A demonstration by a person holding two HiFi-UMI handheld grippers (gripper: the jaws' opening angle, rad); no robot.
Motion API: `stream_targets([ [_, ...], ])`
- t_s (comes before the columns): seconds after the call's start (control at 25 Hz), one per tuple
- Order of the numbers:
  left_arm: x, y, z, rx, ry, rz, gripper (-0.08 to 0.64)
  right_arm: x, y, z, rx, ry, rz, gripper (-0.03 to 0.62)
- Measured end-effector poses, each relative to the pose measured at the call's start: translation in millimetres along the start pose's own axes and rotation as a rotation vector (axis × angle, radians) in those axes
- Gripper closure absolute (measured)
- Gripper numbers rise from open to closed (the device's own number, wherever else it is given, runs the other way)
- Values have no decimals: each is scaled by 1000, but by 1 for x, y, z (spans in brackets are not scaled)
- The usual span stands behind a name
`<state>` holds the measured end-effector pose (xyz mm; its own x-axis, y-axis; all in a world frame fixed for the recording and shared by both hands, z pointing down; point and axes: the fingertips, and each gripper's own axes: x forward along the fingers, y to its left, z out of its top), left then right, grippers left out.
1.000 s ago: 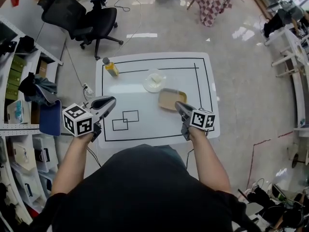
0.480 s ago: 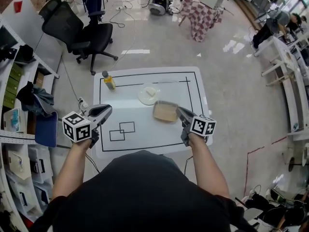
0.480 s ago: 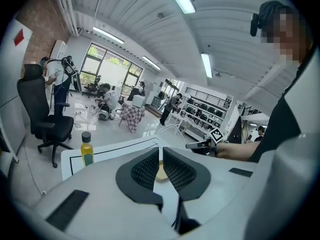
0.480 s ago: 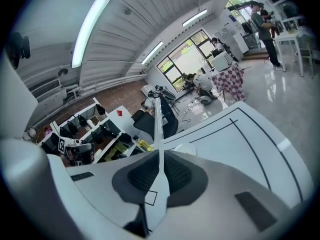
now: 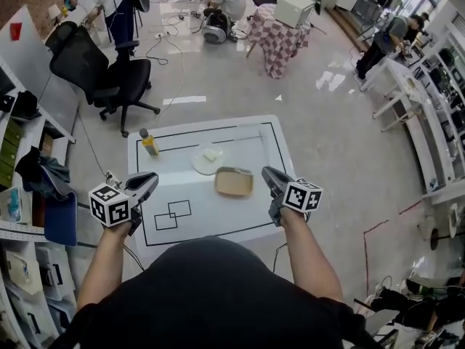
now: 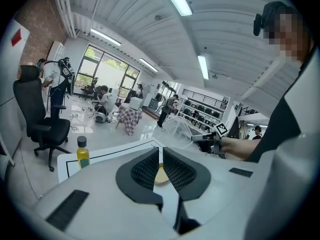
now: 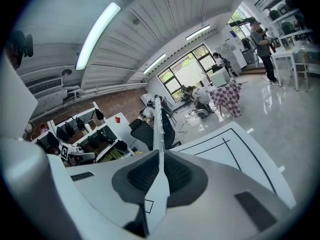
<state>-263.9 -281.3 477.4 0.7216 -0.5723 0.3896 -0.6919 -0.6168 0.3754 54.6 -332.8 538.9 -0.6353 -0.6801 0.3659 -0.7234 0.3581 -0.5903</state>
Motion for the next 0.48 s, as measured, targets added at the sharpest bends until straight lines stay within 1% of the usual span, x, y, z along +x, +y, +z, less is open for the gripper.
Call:
stream_targets([
  [0.24,8,-8,11,17,-20,-28,522,-20,10,19,-36,-37,-20,549],
  [0.36,11,-15,19,30,-23,-43,522,-29,18,30,-31,-58,-24,548],
  [0.48,13,-18,20,39,-22,-51,522,-37,23,35,-40,-76,-30,548],
])
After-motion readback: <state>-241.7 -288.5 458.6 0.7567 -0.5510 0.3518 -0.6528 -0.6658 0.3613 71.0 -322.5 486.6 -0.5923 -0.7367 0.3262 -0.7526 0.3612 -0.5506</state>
